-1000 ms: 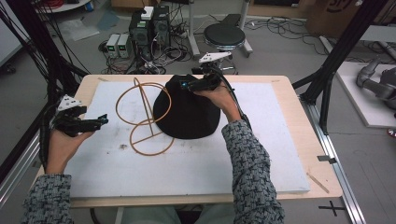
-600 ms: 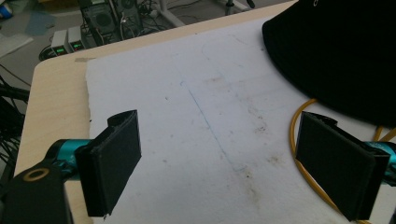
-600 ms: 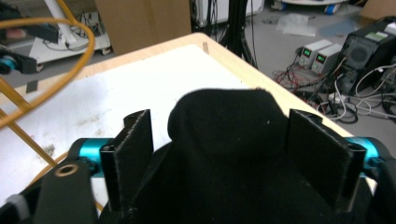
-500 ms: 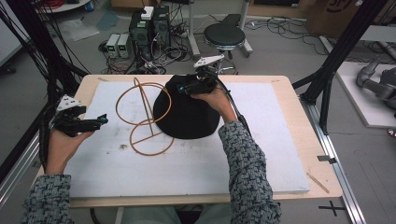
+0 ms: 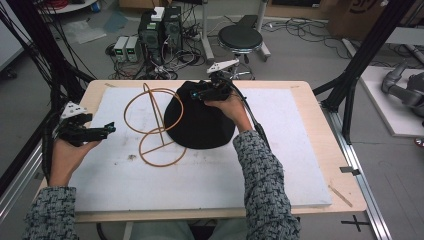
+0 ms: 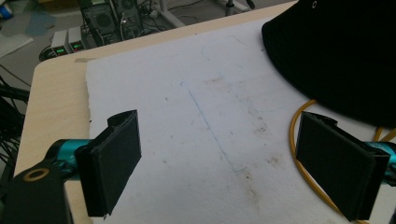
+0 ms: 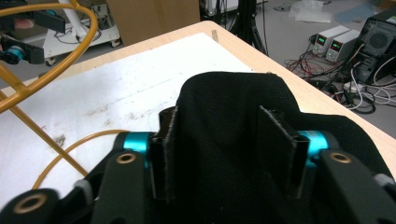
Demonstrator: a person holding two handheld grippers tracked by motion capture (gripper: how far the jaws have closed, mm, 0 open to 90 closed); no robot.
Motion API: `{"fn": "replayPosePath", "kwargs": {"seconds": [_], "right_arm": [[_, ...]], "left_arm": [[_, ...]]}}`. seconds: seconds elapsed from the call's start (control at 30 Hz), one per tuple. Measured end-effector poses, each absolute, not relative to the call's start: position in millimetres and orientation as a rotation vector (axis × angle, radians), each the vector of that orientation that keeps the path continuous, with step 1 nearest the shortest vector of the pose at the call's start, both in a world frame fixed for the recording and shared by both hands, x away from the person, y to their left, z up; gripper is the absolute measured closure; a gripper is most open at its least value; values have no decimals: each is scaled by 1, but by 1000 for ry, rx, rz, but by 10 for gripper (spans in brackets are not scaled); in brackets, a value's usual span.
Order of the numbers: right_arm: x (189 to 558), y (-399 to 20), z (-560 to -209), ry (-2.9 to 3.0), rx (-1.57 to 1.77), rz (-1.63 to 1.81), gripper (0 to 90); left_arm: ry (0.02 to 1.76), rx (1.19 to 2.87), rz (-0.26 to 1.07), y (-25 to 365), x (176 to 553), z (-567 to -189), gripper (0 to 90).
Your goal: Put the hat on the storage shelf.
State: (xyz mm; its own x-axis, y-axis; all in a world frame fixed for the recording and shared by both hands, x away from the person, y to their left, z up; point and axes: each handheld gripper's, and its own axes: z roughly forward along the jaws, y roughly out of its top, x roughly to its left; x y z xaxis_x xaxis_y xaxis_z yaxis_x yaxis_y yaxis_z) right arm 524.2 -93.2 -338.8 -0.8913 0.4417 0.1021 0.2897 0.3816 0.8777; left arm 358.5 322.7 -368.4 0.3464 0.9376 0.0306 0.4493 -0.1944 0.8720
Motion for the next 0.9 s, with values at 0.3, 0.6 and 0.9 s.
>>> {"fn": "replayPosePath", "kwargs": {"seconds": [0.3,0.6,0.9], "right_arm": [[521,-91,-338,2483,603,1505,747],[518,-94,-338,2454,594,1498,833],[511,-105,-324,2389,604,1485,841]], "left_arm": [[1227,1793,758,324,358,-368,147],[1232,1789,756,324,359,-368,147],[1223,1796,757,323,359,-368,147]]}}
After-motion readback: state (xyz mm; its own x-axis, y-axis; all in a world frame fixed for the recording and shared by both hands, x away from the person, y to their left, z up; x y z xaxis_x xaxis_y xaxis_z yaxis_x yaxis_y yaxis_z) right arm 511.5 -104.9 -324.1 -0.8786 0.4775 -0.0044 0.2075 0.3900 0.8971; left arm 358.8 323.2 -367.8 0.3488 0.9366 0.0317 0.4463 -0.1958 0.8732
